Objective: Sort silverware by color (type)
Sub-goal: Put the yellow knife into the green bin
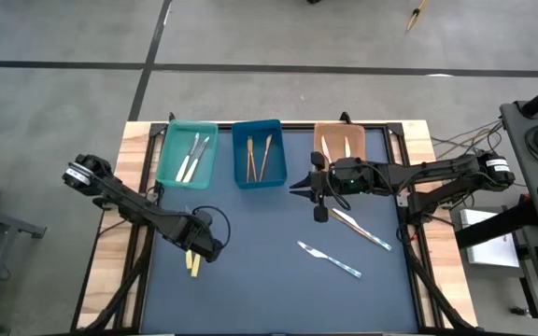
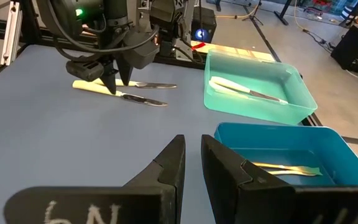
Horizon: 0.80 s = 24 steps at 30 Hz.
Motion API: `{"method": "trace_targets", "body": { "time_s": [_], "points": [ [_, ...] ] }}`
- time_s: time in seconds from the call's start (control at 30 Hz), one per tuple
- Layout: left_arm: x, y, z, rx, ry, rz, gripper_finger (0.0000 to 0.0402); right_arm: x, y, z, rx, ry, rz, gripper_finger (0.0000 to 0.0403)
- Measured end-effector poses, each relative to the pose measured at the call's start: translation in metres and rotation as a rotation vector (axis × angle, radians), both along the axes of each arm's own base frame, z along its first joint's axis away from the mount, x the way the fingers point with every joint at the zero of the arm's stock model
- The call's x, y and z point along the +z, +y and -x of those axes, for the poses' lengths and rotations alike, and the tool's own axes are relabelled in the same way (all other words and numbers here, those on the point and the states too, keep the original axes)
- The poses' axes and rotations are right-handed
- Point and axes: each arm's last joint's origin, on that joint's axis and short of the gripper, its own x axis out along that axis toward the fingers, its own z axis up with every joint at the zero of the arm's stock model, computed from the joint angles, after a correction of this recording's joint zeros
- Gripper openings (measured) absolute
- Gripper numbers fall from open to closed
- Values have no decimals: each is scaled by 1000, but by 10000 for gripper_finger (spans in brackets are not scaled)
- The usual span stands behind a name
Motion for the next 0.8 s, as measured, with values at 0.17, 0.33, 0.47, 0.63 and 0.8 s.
{"method": "trace_targets", "body": {
  "time_s": [0.17,0.33,0.47,0.63,0.8],
  "points": [
    [-4,0,2,14,3,2,165,0,0,0,-1,0,-1,43],
    [-5,-1,3,11,0,5,165,0,0,0,-1,0,-2,43],
    [-6,-2,3,11,-4,8,164,0,0,0,-1,1,-3,43],
    [-10,-3,6,14,-8,11,159,0,0,0,-2,2,-4,43],
    [-12,-3,6,16,-13,16,153,-1,0,0,-4,3,-12,43]
  ]
}}
